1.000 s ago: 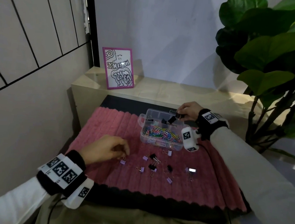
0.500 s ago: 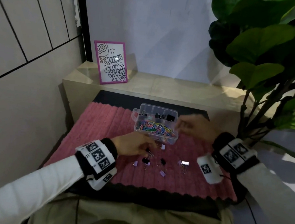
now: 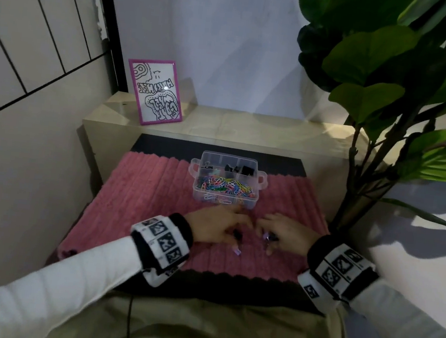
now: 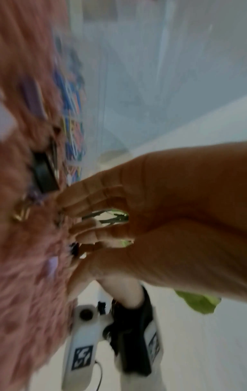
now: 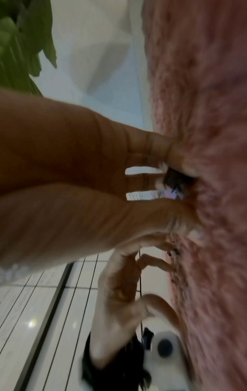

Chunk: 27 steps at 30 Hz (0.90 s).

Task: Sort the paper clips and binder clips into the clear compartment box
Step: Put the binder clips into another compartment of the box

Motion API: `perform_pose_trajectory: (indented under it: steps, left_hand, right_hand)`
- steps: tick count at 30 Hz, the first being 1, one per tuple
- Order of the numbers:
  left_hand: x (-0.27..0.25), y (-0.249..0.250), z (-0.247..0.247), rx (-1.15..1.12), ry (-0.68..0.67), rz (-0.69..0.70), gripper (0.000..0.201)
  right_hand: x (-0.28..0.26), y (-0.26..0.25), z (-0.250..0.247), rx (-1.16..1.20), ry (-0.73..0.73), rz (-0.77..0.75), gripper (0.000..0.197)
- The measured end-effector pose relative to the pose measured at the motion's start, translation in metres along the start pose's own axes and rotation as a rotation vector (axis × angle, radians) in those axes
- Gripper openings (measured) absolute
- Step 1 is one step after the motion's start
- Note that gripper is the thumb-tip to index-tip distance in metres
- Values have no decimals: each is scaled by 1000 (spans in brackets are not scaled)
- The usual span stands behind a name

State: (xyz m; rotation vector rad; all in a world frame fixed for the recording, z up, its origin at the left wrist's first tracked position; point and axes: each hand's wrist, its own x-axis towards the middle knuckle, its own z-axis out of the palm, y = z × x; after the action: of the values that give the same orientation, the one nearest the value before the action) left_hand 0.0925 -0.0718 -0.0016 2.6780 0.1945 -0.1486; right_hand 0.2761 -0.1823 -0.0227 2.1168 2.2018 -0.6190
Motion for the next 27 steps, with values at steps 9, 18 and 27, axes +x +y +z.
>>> perform_pose_trajectory:
  steps: [9, 18, 27]
  left_hand:
    - [30, 19, 15, 157, -144, -91, 47]
    - [21, 6, 15, 155, -161, -140, 48]
    - [11, -1, 8, -304, -219, -154, 12]
  right_hand:
    - [1, 5, 5, 227, 72, 24, 16]
    - [-6, 13, -25, 1012, 182, 137, 11]
    - [39, 7, -50, 1653, 118, 294, 12]
